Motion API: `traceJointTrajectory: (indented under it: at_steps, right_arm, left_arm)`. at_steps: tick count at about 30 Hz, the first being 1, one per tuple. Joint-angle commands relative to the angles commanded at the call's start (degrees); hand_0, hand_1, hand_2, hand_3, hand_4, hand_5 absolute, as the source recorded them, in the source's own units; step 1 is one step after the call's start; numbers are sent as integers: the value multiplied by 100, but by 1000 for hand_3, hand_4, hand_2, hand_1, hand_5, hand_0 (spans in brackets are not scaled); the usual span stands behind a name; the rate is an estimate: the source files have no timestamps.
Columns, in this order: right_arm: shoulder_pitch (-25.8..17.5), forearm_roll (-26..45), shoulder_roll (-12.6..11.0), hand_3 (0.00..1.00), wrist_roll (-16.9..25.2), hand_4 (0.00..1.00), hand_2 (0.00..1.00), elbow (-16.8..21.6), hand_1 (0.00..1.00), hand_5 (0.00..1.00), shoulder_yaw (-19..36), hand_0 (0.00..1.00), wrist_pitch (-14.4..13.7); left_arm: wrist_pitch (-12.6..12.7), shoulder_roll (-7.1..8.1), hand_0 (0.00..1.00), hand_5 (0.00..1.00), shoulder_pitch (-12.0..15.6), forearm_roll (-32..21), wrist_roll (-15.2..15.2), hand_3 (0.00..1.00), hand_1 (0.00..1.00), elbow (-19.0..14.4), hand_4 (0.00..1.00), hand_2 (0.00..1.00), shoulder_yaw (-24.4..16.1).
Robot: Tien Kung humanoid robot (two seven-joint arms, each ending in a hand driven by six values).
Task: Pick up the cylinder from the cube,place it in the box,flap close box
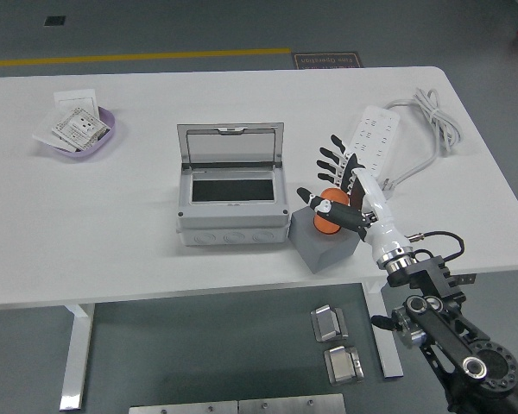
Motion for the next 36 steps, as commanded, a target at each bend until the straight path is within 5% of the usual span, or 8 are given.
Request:
traceJointTrajectory:
  at_steps: [28, 29, 34, 35, 36]
  right_arm:
    - [15, 67, -18, 998, 51, 925, 859, -451, 821, 244, -73, 813, -31]
    - [26, 75, -17, 921, 56, 891, 812, -466, 803, 191, -84, 812, -40]
    - [77, 110, -1, 921, 74, 891, 812, -515, 803, 191, -152, 812, -70]
    - [88, 115, 4, 839, 77, 810, 758, -526, 773, 68, -167, 798, -75]
    - [96, 117, 9, 839, 80, 810, 758, -533, 773, 68, -179, 798, -80]
  left_arm:
    - [-32, -7, 729, 422, -51, -86, -19, 801, 734, 0, 787, 703, 117]
    - [-34, -7, 728, 422, -52, -87, -18, 802, 737, 0, 787, 706, 117]
    - [-41, -12, 728, 422, -65, -100, -19, 802, 737, 0, 787, 706, 134]
    - [-42, -13, 728, 422, -69, -108, -20, 802, 736, 0, 788, 705, 141]
    - [-43, -13, 728, 422, -71, -121, -23, 802, 736, 0, 788, 705, 156]
